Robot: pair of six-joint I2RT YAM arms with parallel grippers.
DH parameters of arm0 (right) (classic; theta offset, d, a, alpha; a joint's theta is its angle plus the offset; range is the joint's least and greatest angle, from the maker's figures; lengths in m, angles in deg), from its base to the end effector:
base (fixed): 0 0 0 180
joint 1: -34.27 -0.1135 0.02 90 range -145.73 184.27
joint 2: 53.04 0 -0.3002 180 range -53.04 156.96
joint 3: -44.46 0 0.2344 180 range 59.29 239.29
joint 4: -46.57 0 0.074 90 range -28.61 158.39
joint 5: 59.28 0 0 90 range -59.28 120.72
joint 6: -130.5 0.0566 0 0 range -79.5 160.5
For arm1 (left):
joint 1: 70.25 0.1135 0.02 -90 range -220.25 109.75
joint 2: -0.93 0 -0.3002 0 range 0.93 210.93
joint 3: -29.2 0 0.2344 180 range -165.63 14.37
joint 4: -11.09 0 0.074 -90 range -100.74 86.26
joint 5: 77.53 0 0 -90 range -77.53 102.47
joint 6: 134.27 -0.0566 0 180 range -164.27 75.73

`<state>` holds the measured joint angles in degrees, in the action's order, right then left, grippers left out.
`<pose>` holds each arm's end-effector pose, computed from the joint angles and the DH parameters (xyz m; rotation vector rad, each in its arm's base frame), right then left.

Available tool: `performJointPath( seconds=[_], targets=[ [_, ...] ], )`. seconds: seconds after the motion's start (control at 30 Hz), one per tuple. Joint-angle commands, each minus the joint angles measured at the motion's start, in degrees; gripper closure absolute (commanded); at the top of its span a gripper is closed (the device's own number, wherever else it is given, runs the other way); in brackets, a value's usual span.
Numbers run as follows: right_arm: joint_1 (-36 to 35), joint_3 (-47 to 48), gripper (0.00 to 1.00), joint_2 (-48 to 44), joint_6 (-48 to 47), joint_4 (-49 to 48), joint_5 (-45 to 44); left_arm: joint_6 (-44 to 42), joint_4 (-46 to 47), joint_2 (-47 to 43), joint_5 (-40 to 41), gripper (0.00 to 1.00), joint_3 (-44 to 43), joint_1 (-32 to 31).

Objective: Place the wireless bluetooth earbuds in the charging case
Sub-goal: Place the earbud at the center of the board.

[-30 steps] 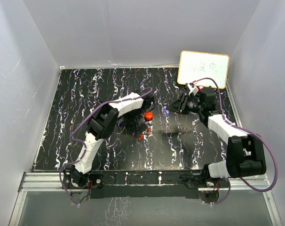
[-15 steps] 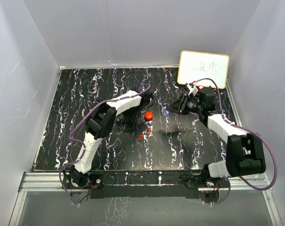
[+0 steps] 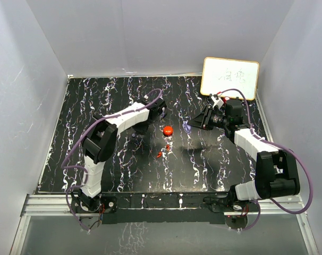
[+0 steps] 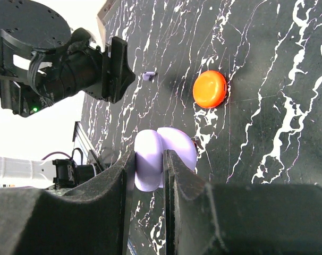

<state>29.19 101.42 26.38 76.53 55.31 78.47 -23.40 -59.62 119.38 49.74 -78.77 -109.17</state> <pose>0.2726 0.0663 0.2610 0.0560 2.1826 1.2971 0.3419 -0.2320 0.2172 0.3425 2.5887 0.6629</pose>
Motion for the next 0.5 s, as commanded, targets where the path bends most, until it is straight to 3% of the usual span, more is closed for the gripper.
performJointPath(
  seconds=[0.0, 0.47],
  targets=[
    [0.5, 1.4, 1.00, 0.1, -0.8, -1.7, 0.1, 0.4, 3.0, -3.9, 0.0, 0.51, 3.4, 0.5],
    [0.4, 1.4, 1.00, 0.2, -0.9, -1.6, 0.0, -1.1, 8.5, -4.7, -2.9, 0.51, 8.6, 1.7]
  ],
)
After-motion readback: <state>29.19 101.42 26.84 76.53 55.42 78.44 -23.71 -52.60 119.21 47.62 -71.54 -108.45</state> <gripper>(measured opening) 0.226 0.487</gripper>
